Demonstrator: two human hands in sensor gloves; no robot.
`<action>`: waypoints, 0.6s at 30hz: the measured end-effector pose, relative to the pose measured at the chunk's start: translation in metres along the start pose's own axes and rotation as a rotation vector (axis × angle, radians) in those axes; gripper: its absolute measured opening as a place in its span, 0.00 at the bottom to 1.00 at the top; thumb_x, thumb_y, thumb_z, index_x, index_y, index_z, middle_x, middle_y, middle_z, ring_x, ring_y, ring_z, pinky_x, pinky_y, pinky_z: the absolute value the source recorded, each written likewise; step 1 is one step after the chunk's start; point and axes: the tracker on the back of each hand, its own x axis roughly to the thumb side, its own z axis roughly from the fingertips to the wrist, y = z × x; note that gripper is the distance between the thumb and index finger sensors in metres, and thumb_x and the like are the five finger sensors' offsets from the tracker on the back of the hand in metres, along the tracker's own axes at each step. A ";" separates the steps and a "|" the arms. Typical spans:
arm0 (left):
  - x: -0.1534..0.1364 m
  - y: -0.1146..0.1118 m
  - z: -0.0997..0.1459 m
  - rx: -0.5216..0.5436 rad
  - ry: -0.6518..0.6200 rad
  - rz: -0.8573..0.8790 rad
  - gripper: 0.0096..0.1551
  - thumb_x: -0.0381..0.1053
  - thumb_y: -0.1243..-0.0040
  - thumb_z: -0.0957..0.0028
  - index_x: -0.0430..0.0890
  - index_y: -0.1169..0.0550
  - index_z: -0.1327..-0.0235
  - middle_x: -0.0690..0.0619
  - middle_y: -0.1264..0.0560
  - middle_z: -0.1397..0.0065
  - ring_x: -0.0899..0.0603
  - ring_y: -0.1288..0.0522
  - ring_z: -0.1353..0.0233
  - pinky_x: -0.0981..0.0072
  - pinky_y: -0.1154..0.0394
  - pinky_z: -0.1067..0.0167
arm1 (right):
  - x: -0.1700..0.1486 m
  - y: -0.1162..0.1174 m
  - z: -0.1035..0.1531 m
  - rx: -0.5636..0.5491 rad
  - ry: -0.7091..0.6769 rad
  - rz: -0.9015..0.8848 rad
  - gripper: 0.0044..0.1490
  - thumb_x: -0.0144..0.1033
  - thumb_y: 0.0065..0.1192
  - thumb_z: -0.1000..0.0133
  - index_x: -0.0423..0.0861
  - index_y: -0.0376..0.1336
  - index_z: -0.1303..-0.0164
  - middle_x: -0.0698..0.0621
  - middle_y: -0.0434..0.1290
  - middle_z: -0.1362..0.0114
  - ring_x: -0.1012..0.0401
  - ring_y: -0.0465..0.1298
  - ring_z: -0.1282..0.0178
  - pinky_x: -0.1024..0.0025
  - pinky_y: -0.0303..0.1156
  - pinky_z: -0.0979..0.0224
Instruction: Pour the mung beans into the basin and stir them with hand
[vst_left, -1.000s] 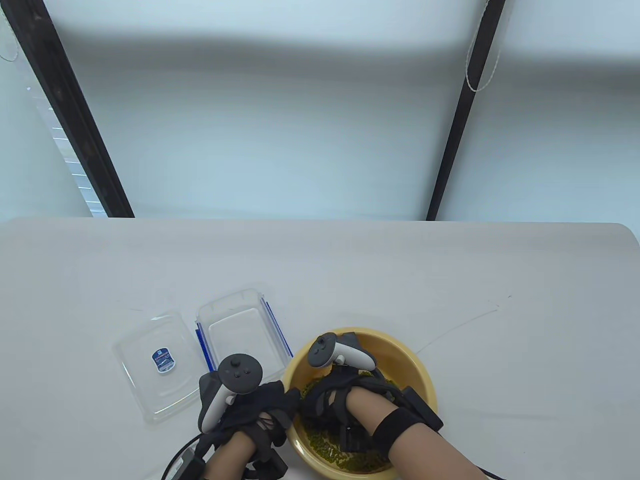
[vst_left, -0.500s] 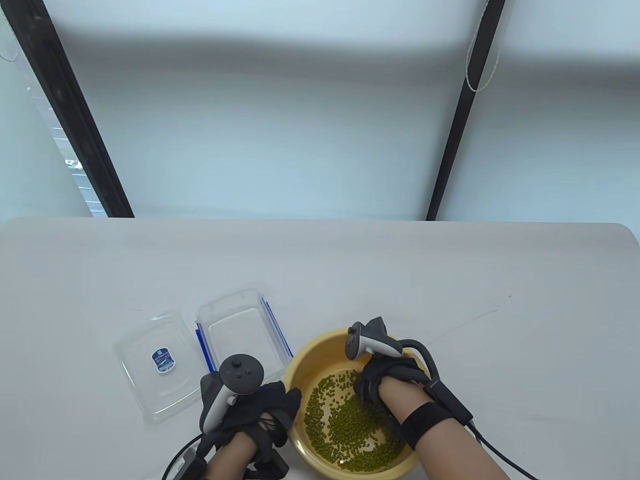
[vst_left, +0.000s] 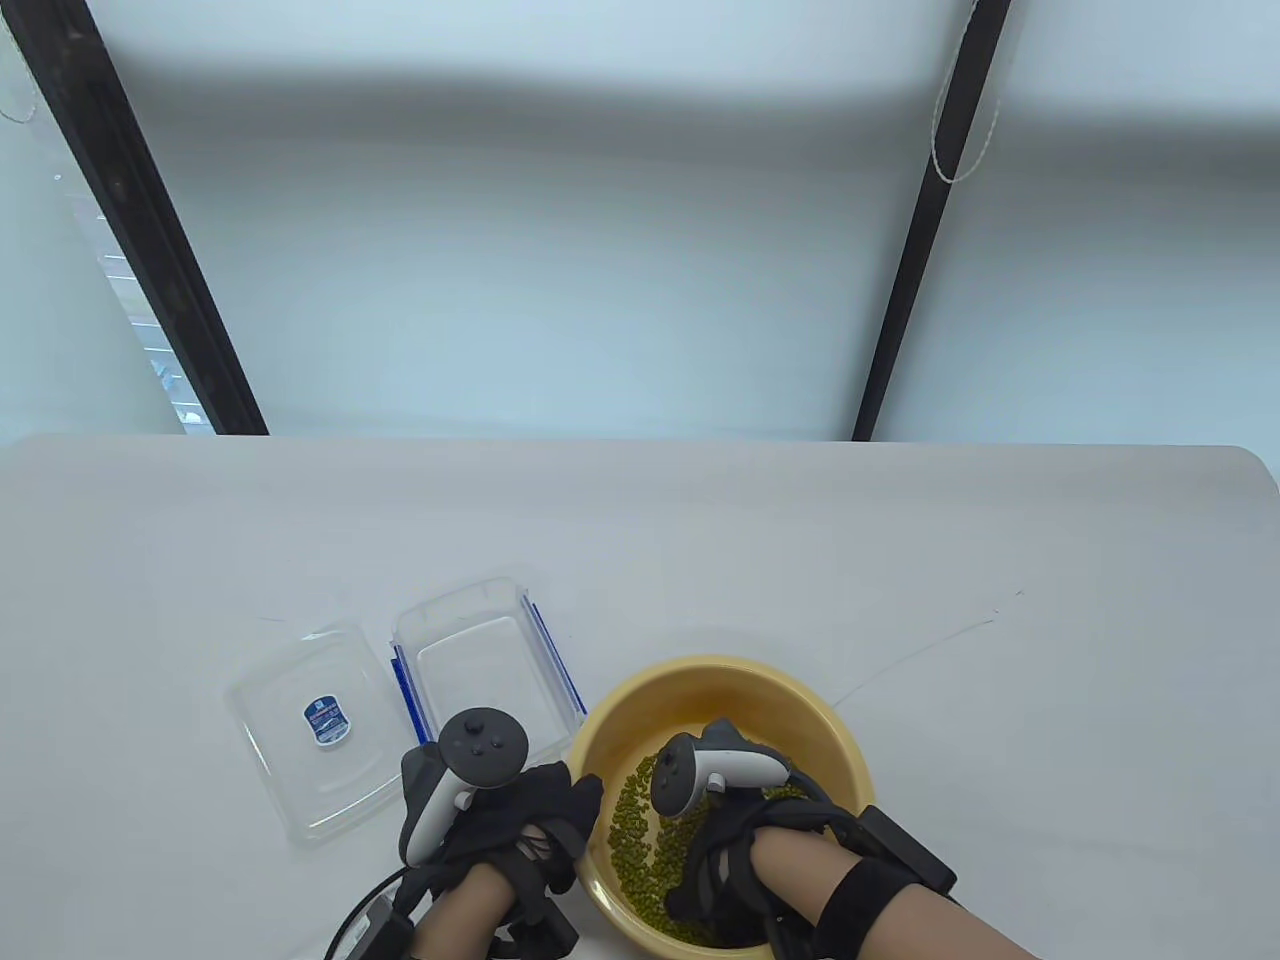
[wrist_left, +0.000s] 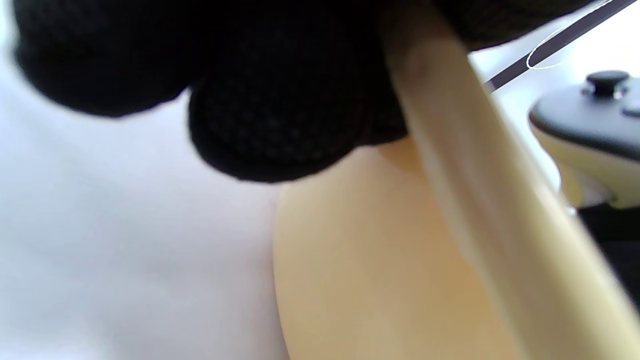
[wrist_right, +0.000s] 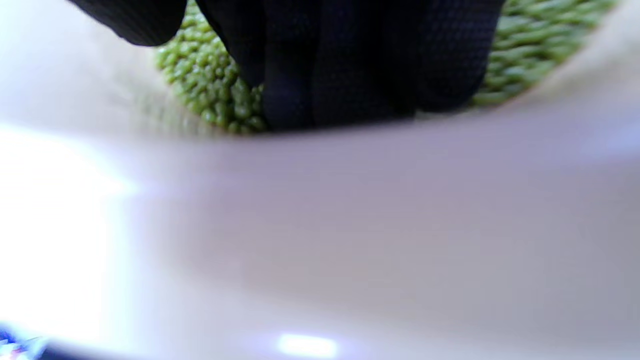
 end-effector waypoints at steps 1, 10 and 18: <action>0.000 0.000 0.000 -0.001 -0.003 0.002 0.29 0.65 0.48 0.42 0.39 0.24 0.52 0.57 0.15 0.64 0.54 0.11 0.71 0.63 0.13 0.71 | 0.007 -0.001 -0.003 0.010 -0.044 -0.041 0.39 0.59 0.52 0.46 0.41 0.62 0.37 0.51 0.77 0.41 0.55 0.82 0.51 0.64 0.77 0.45; 0.000 0.000 0.000 -0.003 -0.005 -0.002 0.29 0.65 0.48 0.42 0.39 0.24 0.52 0.57 0.15 0.64 0.54 0.11 0.71 0.63 0.13 0.71 | 0.016 -0.037 -0.023 -0.128 -0.070 -0.247 0.38 0.57 0.52 0.46 0.44 0.60 0.33 0.51 0.76 0.39 0.54 0.81 0.49 0.62 0.76 0.43; 0.000 0.000 -0.001 -0.008 -0.008 -0.003 0.29 0.65 0.48 0.42 0.39 0.24 0.52 0.57 0.15 0.64 0.54 0.11 0.71 0.63 0.13 0.71 | 0.000 -0.073 -0.023 -0.345 0.071 -0.275 0.39 0.58 0.52 0.46 0.44 0.59 0.32 0.52 0.75 0.38 0.53 0.81 0.48 0.62 0.76 0.43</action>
